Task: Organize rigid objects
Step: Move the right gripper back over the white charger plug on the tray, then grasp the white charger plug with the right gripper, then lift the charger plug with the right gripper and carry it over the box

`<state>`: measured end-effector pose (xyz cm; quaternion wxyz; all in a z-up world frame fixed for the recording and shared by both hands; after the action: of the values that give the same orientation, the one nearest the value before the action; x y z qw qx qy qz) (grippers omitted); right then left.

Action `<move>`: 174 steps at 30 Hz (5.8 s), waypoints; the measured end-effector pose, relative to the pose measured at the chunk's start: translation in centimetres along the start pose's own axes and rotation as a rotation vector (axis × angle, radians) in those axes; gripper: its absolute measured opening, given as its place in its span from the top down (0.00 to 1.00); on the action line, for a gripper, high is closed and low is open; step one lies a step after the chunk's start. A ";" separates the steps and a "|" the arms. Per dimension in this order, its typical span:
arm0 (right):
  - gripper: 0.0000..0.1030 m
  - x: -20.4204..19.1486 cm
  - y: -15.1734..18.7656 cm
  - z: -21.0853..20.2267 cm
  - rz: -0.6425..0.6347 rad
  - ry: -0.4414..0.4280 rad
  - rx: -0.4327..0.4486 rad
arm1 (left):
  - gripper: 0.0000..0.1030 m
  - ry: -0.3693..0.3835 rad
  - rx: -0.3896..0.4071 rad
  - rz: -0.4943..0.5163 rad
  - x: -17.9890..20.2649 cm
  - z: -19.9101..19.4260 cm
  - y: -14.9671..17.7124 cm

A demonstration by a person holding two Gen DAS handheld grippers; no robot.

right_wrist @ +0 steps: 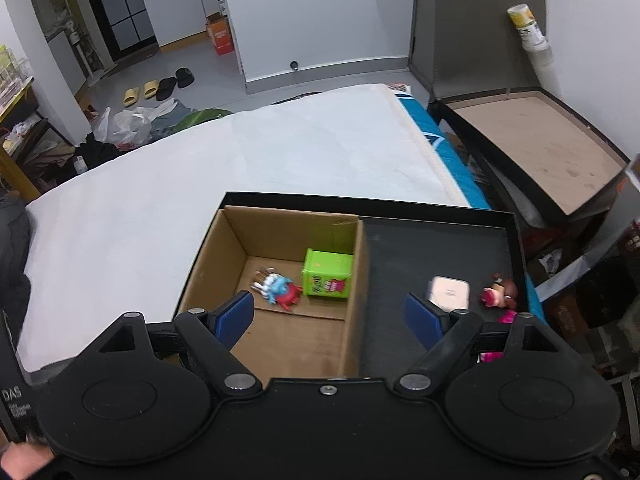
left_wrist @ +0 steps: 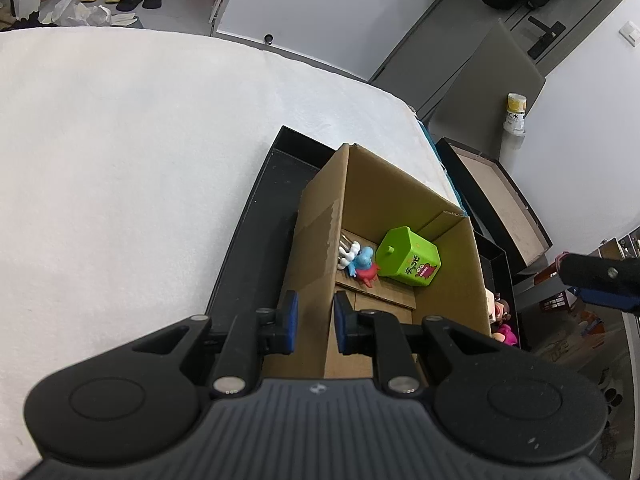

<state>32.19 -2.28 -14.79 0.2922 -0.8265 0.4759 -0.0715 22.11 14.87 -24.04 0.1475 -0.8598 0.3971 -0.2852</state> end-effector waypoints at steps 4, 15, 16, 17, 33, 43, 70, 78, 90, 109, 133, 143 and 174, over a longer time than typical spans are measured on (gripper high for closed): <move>0.18 1.1 0.3 -0.9 0.007 0.006 0.007 | 0.83 -0.003 0.001 0.003 0.1 0.0 0.1; 0.08 3.2 0.8 -2.2 0.002 0.049 0.047 | 0.83 -0.009 0.000 0.006 0.3 0.2 0.1; 0.07 3.4 0.9 -2.3 -0.003 0.052 0.052 | 0.83 -0.009 0.000 0.007 0.3 0.2 0.1; 0.04 3.5 1.0 -2.4 -0.007 0.054 0.057 | 0.83 -0.010 0.000 0.007 0.3 0.2 0.1; 0.00 6.1 2.1 -2.3 -0.014 0.064 0.052 | 0.87 -0.016 0.002 0.016 0.5 0.5 0.1; 0.00 8.1 3.2 -0.6 0.017 0.069 0.016 | 0.87 -0.023 0.014 0.017 0.5 0.3 0.0; 0.42 11.6 6.0 8.1 0.036 0.131 -0.157 | 0.87 -0.024 0.013 0.017 0.5 0.3 0.0; 0.49 11.9 6.2 10.2 0.017 0.148 -0.189 | 0.87 -0.024 0.013 0.017 0.5 0.3 0.0; 0.58 12.6 6.3 12.0 0.024 0.182 -0.233 | 0.87 -0.021 0.011 0.015 0.7 0.4 0.1; 0.64 11.5 6.3 9.3 -0.007 0.188 -0.224 | 0.87 -0.017 0.009 0.017 0.7 0.4 0.1; 0.64 6.7 3.1 2.4 -0.123 0.181 -0.120 | 0.87 0.003 -0.002 0.018 0.7 0.4 0.1; 0.64 4.0 1.8 1.1 -0.176 0.158 -0.087 | 0.87 0.002 -0.002 0.018 0.6 0.4 0.1; 0.64 -3.7 1.0 4.6 -0.254 0.022 -0.099 | 0.86 0.028 -0.010 0.007 0.3 0.4 0.0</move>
<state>31.27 2.29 -18.48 0.2343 -0.8926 0.3737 -0.0933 22.55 14.66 -24.26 0.1387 -0.8551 0.4035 -0.2946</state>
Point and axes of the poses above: each gripper's, at about its wrist camera, not at the fingertips, and z roughly the way its jaws point, x to its right, y to its underside, the point moved 4 cm from there along z, roughly the way its jaws point, and after that the axes turned 7 degrees about -y, right-handed, at the moved point
